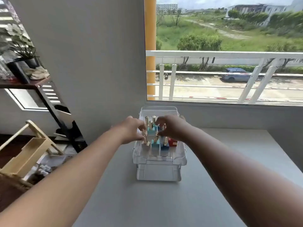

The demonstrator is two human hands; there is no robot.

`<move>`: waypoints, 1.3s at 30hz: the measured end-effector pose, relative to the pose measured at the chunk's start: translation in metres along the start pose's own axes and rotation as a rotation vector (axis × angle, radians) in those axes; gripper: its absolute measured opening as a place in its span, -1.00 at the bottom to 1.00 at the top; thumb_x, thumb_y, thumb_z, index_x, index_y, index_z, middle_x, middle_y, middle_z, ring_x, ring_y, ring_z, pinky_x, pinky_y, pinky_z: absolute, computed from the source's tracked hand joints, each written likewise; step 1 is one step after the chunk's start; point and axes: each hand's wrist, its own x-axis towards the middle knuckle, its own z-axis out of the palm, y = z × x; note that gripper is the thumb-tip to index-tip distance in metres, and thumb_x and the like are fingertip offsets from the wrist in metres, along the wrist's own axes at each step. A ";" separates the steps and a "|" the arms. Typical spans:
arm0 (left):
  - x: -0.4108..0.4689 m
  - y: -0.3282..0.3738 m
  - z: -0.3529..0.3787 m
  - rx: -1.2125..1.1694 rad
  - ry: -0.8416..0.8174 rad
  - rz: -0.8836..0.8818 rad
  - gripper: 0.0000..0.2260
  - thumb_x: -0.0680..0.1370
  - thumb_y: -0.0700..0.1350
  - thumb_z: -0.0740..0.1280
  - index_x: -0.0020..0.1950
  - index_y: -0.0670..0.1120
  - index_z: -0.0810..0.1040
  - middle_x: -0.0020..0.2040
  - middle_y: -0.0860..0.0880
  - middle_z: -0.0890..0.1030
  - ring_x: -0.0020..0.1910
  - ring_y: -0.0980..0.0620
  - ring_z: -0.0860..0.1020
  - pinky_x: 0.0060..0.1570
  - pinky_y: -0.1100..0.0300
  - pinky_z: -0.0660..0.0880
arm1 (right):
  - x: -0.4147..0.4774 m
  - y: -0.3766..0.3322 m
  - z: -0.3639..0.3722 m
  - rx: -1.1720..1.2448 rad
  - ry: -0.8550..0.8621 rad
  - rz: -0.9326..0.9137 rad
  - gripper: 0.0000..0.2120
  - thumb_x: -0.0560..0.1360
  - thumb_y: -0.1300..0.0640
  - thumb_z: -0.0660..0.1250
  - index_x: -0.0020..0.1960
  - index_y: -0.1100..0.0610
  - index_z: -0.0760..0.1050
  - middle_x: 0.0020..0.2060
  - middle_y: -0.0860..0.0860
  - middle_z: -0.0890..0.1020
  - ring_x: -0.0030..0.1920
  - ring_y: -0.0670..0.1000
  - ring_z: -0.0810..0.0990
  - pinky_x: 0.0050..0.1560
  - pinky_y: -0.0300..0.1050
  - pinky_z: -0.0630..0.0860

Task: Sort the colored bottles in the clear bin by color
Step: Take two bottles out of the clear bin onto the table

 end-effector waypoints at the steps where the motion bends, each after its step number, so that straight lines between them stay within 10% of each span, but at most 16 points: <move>1: 0.001 -0.003 0.004 0.018 -0.021 -0.002 -0.71 0.42 0.02 0.48 0.12 0.12 0.56 0.13 0.03 0.53 0.11 -0.02 0.51 0.14 0.06 0.48 | 0.000 -0.003 0.005 -0.053 -0.023 0.020 -0.68 0.46 0.02 0.40 0.21 -0.03 0.51 0.11 -0.09 0.63 0.17 0.03 0.51 0.03 -0.05 0.26; 39: 0.034 -0.029 0.037 0.035 -0.046 0.073 -0.91 0.40 0.05 0.40 -0.16 0.09 0.54 -0.02 -0.08 0.51 0.08 -0.15 0.49 -0.10 0.10 0.47 | 0.033 -0.020 0.058 -0.453 -0.110 0.050 -0.84 0.47 0.11 0.34 0.04 0.06 0.57 -0.02 0.04 0.62 0.14 0.10 0.47 0.14 0.04 0.23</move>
